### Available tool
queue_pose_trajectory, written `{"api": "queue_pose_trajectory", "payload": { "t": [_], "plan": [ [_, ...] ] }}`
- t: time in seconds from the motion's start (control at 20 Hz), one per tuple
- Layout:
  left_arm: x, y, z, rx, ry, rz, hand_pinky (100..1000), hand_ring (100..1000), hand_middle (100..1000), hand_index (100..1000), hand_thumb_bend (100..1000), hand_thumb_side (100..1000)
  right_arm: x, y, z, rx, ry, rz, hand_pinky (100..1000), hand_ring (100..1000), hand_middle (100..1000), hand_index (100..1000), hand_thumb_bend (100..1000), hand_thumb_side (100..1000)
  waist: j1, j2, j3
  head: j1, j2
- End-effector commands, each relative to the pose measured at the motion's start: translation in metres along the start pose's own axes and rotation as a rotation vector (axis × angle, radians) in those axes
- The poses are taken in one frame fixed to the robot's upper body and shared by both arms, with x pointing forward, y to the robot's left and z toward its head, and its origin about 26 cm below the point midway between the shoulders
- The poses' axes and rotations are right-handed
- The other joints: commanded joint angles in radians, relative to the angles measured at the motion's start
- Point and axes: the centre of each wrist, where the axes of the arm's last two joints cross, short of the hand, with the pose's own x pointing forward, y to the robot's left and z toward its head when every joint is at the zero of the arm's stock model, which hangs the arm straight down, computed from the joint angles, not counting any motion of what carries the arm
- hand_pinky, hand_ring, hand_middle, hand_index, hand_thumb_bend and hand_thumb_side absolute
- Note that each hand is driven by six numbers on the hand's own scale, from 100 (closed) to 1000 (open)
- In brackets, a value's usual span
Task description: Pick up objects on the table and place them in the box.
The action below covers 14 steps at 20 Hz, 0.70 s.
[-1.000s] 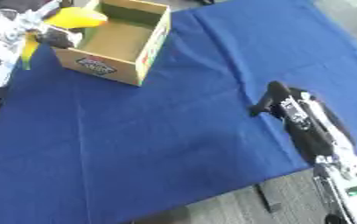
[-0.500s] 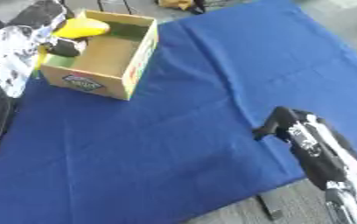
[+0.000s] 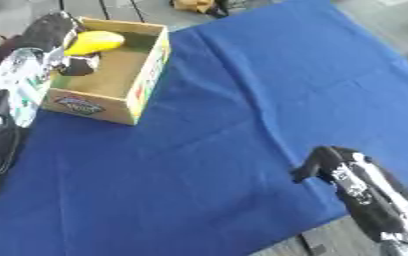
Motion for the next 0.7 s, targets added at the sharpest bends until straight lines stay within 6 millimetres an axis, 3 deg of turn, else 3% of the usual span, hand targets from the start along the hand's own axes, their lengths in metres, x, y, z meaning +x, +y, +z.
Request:
{"api": "queue_pose_trajectory", "payload": {
  "t": [0.05,0.1,0.15,0.2,0.25,0.3,0.35,0.4,0.5,0.55,0.65,0.7],
  "plan": [
    [-0.01,0.006,-0.003,0.059,0.018,-0.025,100,100,260,425,105,136,0.004,0.0,-0.003,0.012,-0.015,0.022,687,512,419,465,367,685,-0.009,-0.014,-0.001,0.006,-0.015],
    [-0.008,-0.003,-0.002,0.039,0.008,-0.034,636,559,636,727,466,596,0.004,0.0,-0.003,0.012,-0.015,0.023,687,512,419,465,367,685,-0.007,-0.011,-0.003,0.007,-0.015],
    [-0.004,-0.014,0.0,0.001,-0.012,-0.052,708,623,695,766,564,668,0.005,0.0,-0.003,0.013,-0.016,0.024,687,512,419,465,367,685,-0.005,-0.009,-0.005,0.007,-0.014],
    [-0.002,-0.023,0.002,-0.039,-0.034,-0.071,819,753,788,836,771,780,0.005,0.0,-0.003,0.013,-0.016,0.024,687,512,419,465,367,685,-0.005,-0.009,-0.005,0.007,-0.012],
    [0.0,-0.03,0.002,-0.08,-0.053,-0.084,892,826,851,889,936,826,0.005,0.0,-0.003,0.013,-0.016,0.024,687,512,419,465,367,685,-0.005,-0.008,-0.005,0.007,-0.01],
    [0.001,-0.036,0.003,-0.116,-0.068,-0.09,1000,919,939,959,1000,878,0.004,0.0,-0.003,0.012,-0.015,0.024,687,512,419,465,367,684,-0.006,-0.009,-0.004,0.006,-0.008],
    [0.0,-0.039,0.003,-0.144,-0.081,-0.091,1000,919,939,959,1000,878,0.004,0.0,-0.003,0.012,-0.014,0.024,687,512,419,465,367,684,-0.006,-0.009,-0.004,0.005,-0.007],
    [-0.001,-0.042,0.003,-0.17,-0.091,-0.091,1000,998,1000,1000,1000,953,0.004,0.0,-0.003,0.011,-0.013,0.024,687,512,419,465,368,684,-0.008,-0.01,-0.002,0.004,-0.004],
    [-0.004,-0.042,0.003,-0.207,-0.111,-0.089,1000,998,1000,1000,1000,953,0.003,0.0,-0.002,0.009,-0.011,0.023,687,512,419,465,368,684,-0.009,-0.012,0.0,0.002,-0.002],
    [-0.006,-0.039,0.002,-0.216,-0.12,-0.089,1000,1000,1000,1000,948,1000,0.003,0.0,-0.002,0.009,-0.011,0.023,687,512,419,465,367,684,-0.011,-0.014,0.001,0.002,-0.001],
    [-0.005,-0.026,-0.001,-0.207,-0.133,-0.088,1000,1000,1000,1000,948,1000,0.003,0.0,-0.002,0.009,-0.01,0.02,687,512,419,465,367,684,-0.016,-0.019,0.005,0.001,0.001],
    [-0.005,-0.021,-0.001,-0.204,-0.136,-0.088,1000,1000,1000,1000,833,1000,0.003,0.0,-0.002,0.009,-0.01,0.019,687,512,419,465,368,684,-0.017,-0.02,0.005,0.001,0.001]
  ]
}}
